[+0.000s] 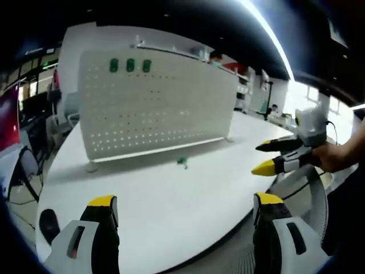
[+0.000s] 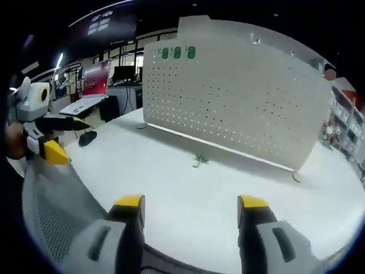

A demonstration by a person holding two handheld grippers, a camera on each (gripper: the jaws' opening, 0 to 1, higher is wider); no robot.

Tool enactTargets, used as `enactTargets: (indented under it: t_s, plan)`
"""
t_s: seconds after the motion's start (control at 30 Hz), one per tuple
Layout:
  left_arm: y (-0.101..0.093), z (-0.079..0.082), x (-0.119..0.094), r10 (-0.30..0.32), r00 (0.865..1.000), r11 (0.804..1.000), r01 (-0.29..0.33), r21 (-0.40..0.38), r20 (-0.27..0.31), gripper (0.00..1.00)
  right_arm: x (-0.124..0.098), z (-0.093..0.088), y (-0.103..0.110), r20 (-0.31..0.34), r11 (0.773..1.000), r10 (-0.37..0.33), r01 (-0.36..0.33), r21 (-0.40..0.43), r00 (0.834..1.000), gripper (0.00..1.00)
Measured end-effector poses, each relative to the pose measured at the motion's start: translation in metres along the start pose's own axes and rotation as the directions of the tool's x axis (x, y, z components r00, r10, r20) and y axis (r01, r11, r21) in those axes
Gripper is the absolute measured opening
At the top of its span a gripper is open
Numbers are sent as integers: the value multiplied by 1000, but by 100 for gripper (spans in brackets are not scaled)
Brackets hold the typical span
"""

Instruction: Insert the hook assembly into the mounting plate slot until the hook locks in place.

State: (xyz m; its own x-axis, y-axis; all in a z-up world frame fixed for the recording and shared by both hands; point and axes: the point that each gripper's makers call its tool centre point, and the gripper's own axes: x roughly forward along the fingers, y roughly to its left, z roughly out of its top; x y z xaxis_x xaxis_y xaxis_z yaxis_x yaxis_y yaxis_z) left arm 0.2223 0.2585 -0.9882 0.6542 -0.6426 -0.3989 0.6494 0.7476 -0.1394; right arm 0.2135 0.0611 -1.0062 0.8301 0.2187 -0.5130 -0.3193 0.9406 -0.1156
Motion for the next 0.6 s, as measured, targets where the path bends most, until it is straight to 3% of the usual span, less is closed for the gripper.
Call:
enactTargets:
  t_s: [0.03, 0.1, 0.4, 0.6]
  plan:
    - [1, 0, 0, 4, 1000, 1000, -4, 1, 1, 100, 3, 3, 2, 15, 1000, 16, -16, -11, 1000, 53]
    - [4, 2, -1, 19, 1000, 1000, -19, 9, 11, 100, 14, 0, 6, -25, 997, 63, -64, -36, 998, 49]
    - [1, -1, 1, -6, 1000, 1000, 6, 2, -8, 100, 73, 6, 2, -90, 981, 156, -165, -105, 984, 43]
    - [2, -1, 1, -9, 1000, 1000, 9, -23, -11, 100, 112, 6, 1, -136, 970, 210, -224, -97, 968, 36]
